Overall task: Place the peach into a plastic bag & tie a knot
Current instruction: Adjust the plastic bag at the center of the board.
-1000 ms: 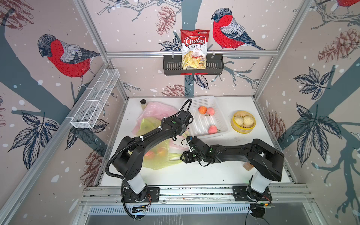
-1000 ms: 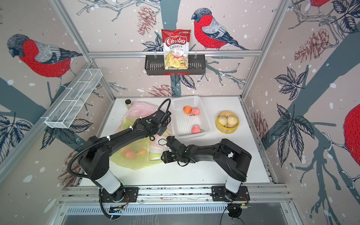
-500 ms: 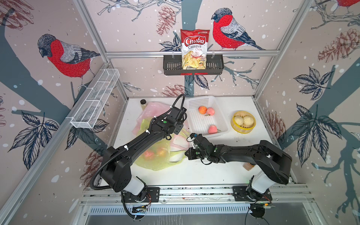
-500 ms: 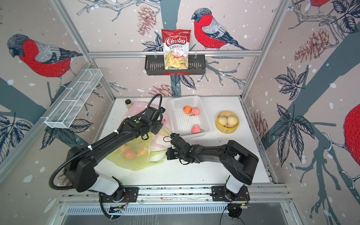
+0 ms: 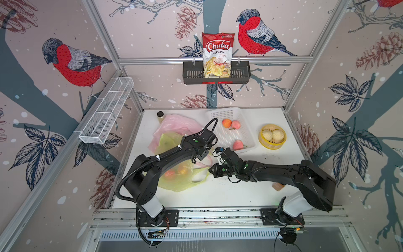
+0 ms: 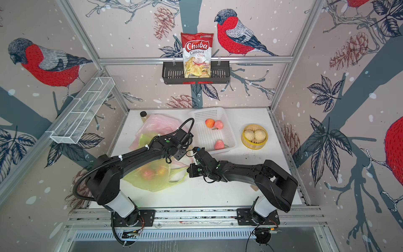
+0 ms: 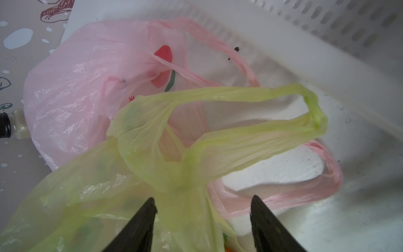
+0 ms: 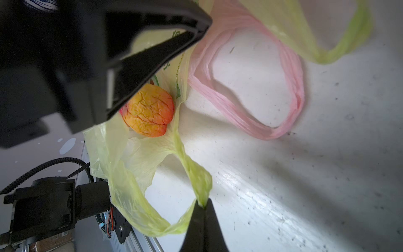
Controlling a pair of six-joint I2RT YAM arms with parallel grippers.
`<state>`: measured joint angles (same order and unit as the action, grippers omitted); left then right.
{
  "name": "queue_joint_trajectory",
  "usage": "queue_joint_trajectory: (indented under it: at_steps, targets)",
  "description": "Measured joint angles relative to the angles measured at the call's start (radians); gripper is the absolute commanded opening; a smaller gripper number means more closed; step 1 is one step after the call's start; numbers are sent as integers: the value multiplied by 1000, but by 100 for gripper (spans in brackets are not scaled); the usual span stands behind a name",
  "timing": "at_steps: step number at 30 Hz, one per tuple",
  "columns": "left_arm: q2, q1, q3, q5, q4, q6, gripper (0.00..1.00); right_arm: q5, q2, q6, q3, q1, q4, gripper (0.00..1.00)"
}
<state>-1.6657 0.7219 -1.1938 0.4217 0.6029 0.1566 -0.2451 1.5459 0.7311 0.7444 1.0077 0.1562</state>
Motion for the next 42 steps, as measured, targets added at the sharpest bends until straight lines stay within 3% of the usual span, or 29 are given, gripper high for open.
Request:
queue_joint_trajectory:
  at_steps: [5,8,9,11,12,16,19,33,38,42]
  targets:
    - [-85,-1,-31,79,-63,6,69,-5,-6,0,-13,-1,-1,0]
    - [-161,-3,-56,118,-89,8,63,-8,-24,0,-28,-5,-1,0]
    - [-178,-6,-64,130,-97,8,52,-8,-30,0,-32,-7,0,0]
    - [-188,-12,-75,139,-117,-3,12,-11,-41,0,-39,-13,-1,0]
    - [-188,-19,-83,144,-126,-11,0,-10,-50,0,-43,-16,-3,0]
    - [-164,-45,-101,192,-143,-50,0,-3,-102,-4,-47,-24,-18,0]
    - [-68,-62,-95,223,-130,-83,0,10,-148,-24,-30,-24,-64,0]
    - [708,-82,-51,360,-106,-319,0,132,-468,-183,355,-98,-342,0]
    - [935,-82,97,234,-211,-441,0,172,-567,-209,502,-171,-431,0]
    - [1083,-83,347,15,-385,-547,0,186,-604,-235,583,-186,-489,0]
